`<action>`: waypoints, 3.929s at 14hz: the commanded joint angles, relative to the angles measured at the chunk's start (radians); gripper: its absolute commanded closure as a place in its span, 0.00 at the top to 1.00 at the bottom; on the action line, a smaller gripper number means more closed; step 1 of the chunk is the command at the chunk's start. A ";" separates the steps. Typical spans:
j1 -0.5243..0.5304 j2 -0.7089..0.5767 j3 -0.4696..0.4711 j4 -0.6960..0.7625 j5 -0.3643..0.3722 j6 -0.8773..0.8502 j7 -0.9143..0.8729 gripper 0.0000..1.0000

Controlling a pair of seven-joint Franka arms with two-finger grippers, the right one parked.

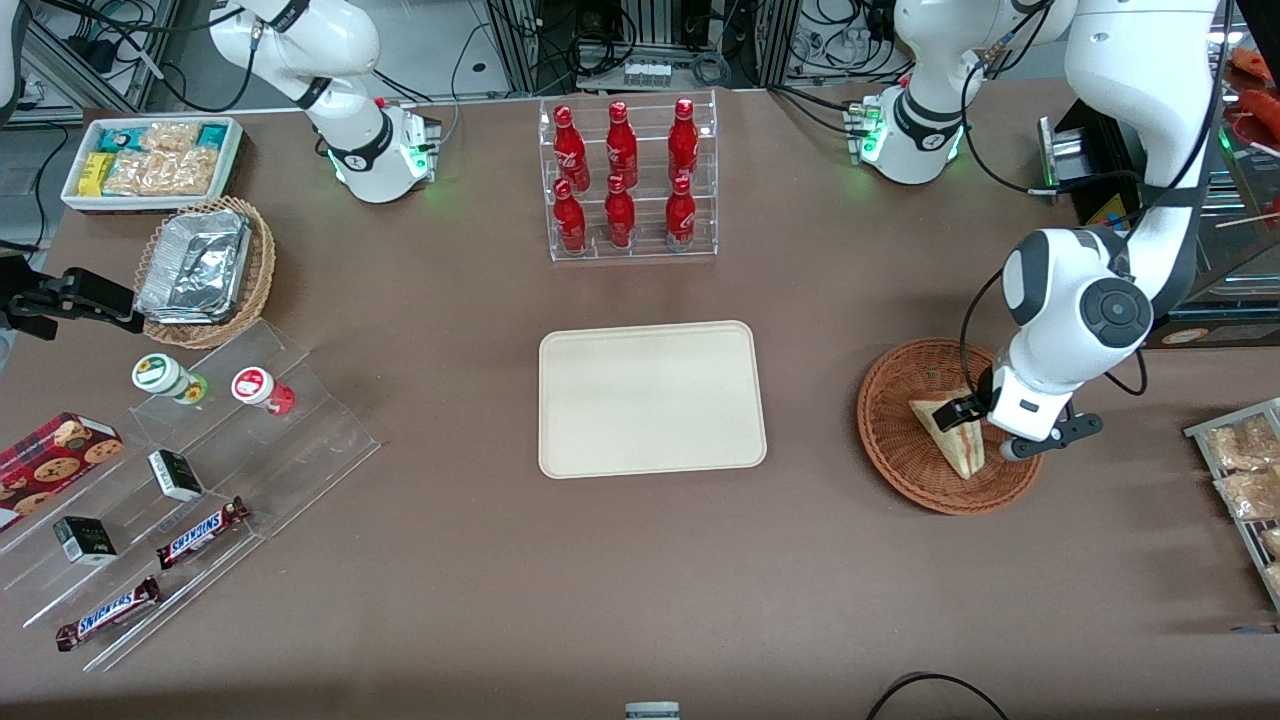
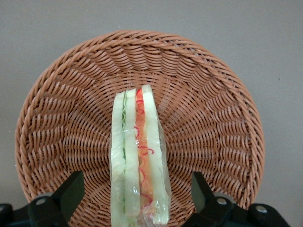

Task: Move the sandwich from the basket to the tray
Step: 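Lower the open left gripper and close it on the wrapped sandwich, then lift the sandwich out of the basket with the left gripper, then carry the held sandwich over the cream tray, then lower the sandwich onto the tray and open the left gripper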

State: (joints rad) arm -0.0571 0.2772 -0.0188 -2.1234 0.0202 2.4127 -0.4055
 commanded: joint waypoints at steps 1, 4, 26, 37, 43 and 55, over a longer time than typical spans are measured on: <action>0.008 0.005 -0.007 -0.016 0.017 0.029 -0.022 1.00; 0.008 0.010 -0.007 -0.047 0.017 0.060 -0.022 1.00; -0.045 -0.042 -0.024 0.212 0.012 -0.318 -0.047 0.16; -0.441 0.131 -0.026 0.509 -0.040 -0.380 -0.252 0.17; -0.573 0.312 -0.026 0.652 -0.077 -0.369 -0.326 0.17; -0.697 0.458 -0.056 0.689 -0.062 -0.254 -0.354 0.17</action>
State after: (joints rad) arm -0.7273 0.7189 -0.0843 -1.4596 -0.0427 2.1702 -0.7443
